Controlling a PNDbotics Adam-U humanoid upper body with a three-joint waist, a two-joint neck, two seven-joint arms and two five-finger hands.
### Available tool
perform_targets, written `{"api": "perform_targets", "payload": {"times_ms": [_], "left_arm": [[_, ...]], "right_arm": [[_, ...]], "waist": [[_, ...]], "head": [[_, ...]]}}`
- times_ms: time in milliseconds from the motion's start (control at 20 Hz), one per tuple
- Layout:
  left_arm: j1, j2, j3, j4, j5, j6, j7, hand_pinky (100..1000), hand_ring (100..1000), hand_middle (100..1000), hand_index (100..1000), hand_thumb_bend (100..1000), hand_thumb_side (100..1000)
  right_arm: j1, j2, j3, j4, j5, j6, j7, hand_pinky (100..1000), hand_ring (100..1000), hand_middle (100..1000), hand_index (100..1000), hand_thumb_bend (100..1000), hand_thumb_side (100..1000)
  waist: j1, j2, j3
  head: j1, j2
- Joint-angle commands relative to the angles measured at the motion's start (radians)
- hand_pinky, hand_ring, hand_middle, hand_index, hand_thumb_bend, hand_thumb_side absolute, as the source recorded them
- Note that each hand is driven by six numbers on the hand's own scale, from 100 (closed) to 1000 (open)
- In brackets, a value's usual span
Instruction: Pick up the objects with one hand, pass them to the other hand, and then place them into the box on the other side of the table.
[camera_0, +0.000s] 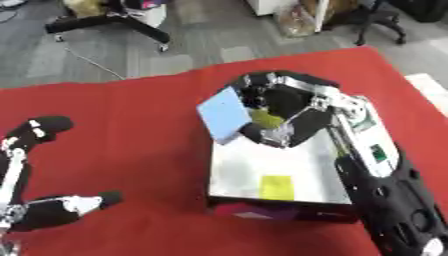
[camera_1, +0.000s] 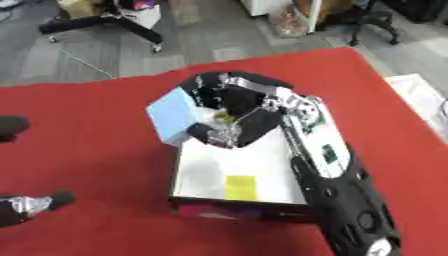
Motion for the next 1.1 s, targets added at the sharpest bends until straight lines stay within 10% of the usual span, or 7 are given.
{"api": "perform_targets", "payload": {"times_ms": [50, 350, 700, 1100], "left_arm": [[0.026, 0.075, 0.062, -0.046, 0.073, 0.010, 0.041, 773, 750, 720, 742, 944, 458], [0.092, 0.114, 0.125, -0.084, 0.194, 0.005, 0.078, 778, 748, 720, 731, 915, 471], [0.135, 0.130, 0.164, -0.120, 0.239, 0.023, 0.119, 781, 747, 715, 726, 902, 468], [0.148, 0.135, 0.175, -0.137, 0.253, 0.032, 0.135, 779, 743, 710, 722, 897, 467]], "right_arm": [[0.033, -0.052, -0.060, -0.022, 0.049, -0.036, -0.007, 960, 820, 683, 769, 100, 100], [0.106, -0.067, -0.131, -0.025, 0.138, -0.112, 0.000, 1000, 1000, 1000, 1000, 318, 172], [0.161, -0.071, -0.201, -0.036, 0.154, -0.201, -0.045, 1000, 1000, 1000, 1000, 155, 528], [0.195, -0.092, -0.241, -0.036, 0.110, -0.179, -0.104, 1000, 1000, 1000, 1000, 121, 444]], "waist": [[0.016, -0.035, -0.002], [0.020, -0.035, -0.010], [0.019, -0.043, -0.023], [0.010, -0.054, -0.027]], "head": [[0.023, -0.014], [0.047, -0.005], [0.067, 0.003], [0.070, 0.029]]}}
